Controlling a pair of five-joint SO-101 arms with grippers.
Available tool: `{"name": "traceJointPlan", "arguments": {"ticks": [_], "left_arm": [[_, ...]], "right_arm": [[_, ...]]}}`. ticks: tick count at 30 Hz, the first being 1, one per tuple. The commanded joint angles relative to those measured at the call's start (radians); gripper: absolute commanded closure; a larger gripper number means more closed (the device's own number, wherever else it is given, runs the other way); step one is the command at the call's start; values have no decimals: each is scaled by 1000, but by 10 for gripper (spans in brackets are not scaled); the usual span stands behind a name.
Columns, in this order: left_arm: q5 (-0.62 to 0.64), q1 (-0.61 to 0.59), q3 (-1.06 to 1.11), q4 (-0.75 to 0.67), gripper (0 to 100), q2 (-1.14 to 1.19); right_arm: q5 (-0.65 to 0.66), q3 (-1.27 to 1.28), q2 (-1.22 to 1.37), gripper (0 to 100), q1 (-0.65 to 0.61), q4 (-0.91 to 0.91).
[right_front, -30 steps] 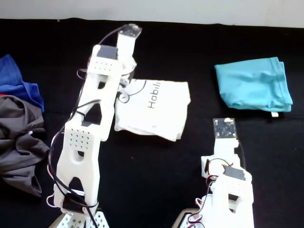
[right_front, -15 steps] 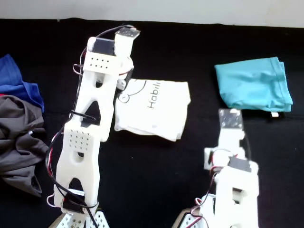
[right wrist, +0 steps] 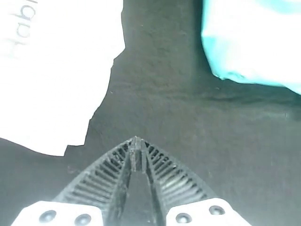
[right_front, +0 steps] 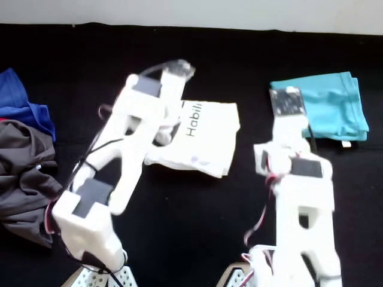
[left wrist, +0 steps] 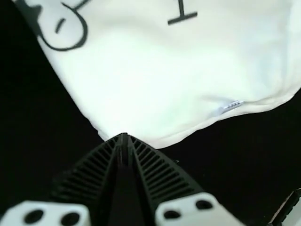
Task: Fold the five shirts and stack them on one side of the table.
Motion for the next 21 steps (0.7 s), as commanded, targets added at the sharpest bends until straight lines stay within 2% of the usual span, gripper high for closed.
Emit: {"name": "traceJointPlan", "arguments": {"ticks": [1,6,9,11,15,21], "left_arm": [[3,-38,275,-207,990,-145],[8,-68,493,-488,990,-183],[8,-64,504,-512,990,-189],[9,-71,466,-483,990,-202],[9,-71,361,-333,990,-291],[3,-77,240,-91,988,-481]], "right_arm": [[-11,-216,229,989,-54,27],[-40,-469,558,989,-114,28],[-130,-657,731,989,-145,31],[-138,-771,843,989,-174,51],[-141,-992,1053,989,-229,143],[-140,-1294,1307,989,-216,186]]}}
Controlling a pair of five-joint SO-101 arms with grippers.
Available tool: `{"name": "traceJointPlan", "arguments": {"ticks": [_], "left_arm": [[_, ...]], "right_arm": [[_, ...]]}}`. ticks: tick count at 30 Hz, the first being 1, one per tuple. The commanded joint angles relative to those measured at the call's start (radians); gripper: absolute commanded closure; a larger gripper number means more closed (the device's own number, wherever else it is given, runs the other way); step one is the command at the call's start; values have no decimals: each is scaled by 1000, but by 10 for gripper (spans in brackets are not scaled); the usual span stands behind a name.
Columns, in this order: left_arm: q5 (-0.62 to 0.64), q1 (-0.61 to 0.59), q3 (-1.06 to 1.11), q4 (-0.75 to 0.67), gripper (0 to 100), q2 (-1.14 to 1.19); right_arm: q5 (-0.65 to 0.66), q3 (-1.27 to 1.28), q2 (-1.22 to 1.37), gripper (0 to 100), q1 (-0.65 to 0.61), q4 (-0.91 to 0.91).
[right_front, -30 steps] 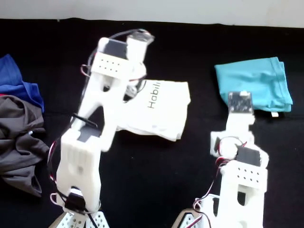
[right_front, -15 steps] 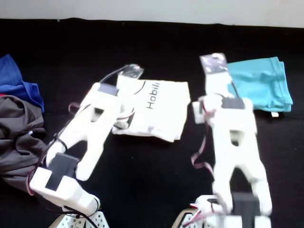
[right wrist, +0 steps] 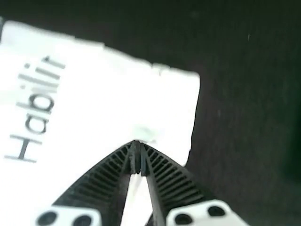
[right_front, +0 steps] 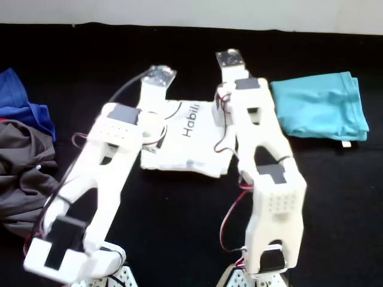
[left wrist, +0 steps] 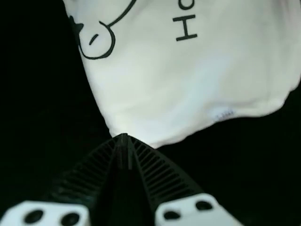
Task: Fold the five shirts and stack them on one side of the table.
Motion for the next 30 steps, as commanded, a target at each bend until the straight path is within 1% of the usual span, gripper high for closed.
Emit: {"name": "traceJointPlan", "arguments": {"ticks": [1,4,7,11,14,16,19,21,22,24,30], "left_arm": [[3,-25,-65,127,988,-136],[3,-93,-16,166,987,-176],[3,-206,93,115,987,-168],[3,-344,274,-66,987,-168],[3,-412,420,-222,987,-168],[3,-435,510,-319,987,-168],[3,-447,618,-436,987,-168],[3,-450,665,-473,987,-168],[3,-450,680,-480,987,-168],[3,-452,696,-482,987,-173],[3,-447,699,-483,988,-168]], "right_arm": [[-8,-194,107,989,16,12],[-8,-305,185,989,54,30],[-8,-418,225,989,79,102],[-8,-581,225,989,81,246],[-11,-720,226,988,79,360],[-11,-785,229,949,67,441],[-12,-802,232,784,28,547],[-12,-771,232,697,5,564],[-12,-748,232,678,-2,564],[-28,-707,232,670,-21,562],[-206,-611,234,666,-24,475]]}}
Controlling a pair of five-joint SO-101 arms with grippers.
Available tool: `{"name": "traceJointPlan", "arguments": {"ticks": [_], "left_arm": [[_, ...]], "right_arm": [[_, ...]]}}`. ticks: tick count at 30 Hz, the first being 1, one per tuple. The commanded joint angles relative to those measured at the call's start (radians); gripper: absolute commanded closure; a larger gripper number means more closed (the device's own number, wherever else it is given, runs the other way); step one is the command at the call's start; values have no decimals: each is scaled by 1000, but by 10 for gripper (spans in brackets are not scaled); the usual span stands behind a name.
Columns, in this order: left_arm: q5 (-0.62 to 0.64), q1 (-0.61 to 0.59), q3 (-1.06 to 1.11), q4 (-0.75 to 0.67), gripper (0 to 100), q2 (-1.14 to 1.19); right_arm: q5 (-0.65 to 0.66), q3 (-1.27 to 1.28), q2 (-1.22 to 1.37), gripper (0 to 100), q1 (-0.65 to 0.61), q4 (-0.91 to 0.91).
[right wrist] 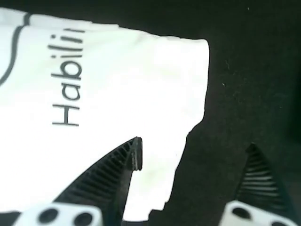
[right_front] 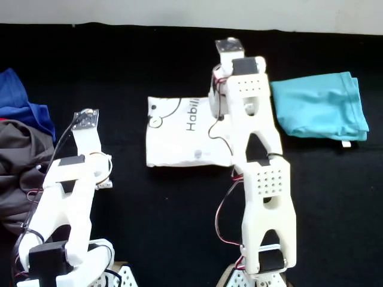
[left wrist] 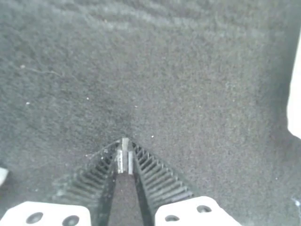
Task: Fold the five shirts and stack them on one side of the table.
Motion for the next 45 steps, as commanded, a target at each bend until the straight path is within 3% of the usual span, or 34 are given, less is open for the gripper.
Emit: {"name": "traceJointPlan", "arguments": {"ticks": [1,5,21,24,28,30,37,45], "left_arm": [[2,-5,4,-9,989,-16],[2,-5,4,-9,989,-16],[2,-5,4,-9,990,-16],[2,-5,4,-9,990,-16],[2,-4,4,-9,990,-16],[2,-4,4,-11,990,-16],[2,-4,4,-11,990,-16],[2,-4,4,-11,990,-16]], "right_arm": [[-84,27,-7,655,-7,-47],[-138,50,-7,576,-15,-48],[-144,45,194,584,-35,-139],[-138,47,205,692,-35,-131],[-133,45,206,998,-15,-136],[-92,45,199,963,8,-130],[46,-128,153,992,151,-5],[308,-361,38,992,331,51]]}}
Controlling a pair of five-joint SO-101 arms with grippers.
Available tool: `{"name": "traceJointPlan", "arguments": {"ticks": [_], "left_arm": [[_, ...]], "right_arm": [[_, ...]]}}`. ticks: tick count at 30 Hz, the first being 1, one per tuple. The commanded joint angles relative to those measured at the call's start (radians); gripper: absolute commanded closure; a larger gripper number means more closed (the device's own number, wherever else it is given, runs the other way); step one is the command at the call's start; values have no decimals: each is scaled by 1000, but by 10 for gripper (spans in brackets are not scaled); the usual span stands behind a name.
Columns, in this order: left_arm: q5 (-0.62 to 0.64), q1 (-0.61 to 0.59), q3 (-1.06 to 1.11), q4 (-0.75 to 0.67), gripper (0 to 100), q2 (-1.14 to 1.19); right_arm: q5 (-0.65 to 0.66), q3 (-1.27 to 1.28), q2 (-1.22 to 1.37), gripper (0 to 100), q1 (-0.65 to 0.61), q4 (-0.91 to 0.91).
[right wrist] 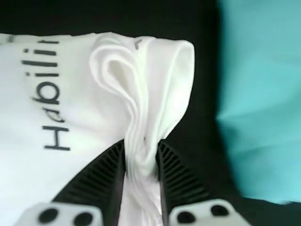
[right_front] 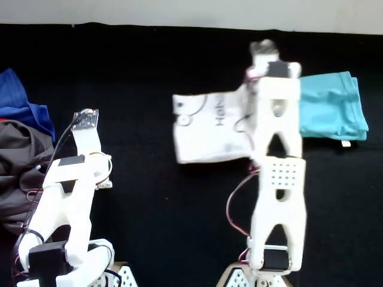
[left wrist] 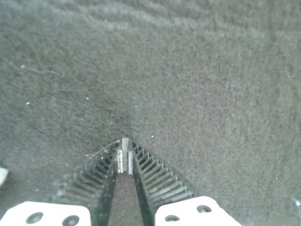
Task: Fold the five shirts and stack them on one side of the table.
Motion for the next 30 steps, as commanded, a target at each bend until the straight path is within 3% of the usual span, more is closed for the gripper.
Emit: {"name": "traceJointPlan", "arguments": {"ticks": [1,6,15,30], "left_arm": [[2,-4,4,-11,990,-15],[2,-4,4,-11,990,-15],[2,-4,4,-11,990,-15],[2,-4,4,-11,990,-15]], "right_arm": [[124,-65,-114,992,90,12],[230,-64,-54,992,180,-28],[230,-76,229,992,246,-62],[232,-136,-193,992,191,-8]]}}
